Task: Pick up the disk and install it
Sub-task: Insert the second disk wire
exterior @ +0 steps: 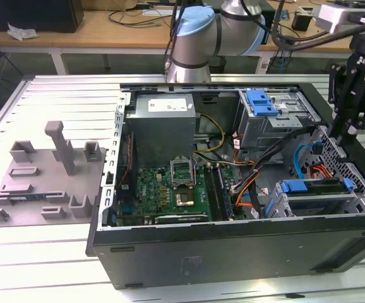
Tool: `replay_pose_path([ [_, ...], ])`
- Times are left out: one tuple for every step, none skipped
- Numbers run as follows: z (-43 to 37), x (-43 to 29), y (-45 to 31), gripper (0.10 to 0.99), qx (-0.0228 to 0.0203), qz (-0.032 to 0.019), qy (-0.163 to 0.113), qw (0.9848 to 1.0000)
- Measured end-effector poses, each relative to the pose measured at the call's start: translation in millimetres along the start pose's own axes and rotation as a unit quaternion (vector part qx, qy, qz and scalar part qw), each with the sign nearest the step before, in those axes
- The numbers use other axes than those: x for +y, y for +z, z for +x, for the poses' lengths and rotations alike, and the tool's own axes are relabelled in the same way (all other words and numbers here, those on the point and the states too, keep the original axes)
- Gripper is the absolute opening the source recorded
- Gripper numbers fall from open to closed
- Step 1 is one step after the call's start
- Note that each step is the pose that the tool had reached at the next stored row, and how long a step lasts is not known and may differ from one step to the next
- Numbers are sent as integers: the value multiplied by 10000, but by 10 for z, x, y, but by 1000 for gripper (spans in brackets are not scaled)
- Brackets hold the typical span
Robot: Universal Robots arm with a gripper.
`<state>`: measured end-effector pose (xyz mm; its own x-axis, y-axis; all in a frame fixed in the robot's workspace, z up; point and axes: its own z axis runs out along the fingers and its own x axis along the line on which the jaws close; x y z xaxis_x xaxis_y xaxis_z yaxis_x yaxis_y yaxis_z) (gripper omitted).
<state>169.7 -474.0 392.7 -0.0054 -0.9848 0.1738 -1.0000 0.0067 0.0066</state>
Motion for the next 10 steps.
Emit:
replay_pose_path([
  [-29,1,0,306,54,0,0,10000],
  [-64,6,4,306,123,0,2,9999],
  [-91,18,11,306,187,1,2,9998],
  [-117,35,18,306,280,2,2,9996],
  [-133,45,23,306,344,2,3,9994],
  [-144,51,26,306,390,2,3,9992],
  [-160,60,31,306,451,2,3,9990],
  [-173,67,36,306,496,3,4,9988],
  [-191,78,41,306,549,3,4,9985],
  [-206,85,45,306,587,3,5,9983],
])
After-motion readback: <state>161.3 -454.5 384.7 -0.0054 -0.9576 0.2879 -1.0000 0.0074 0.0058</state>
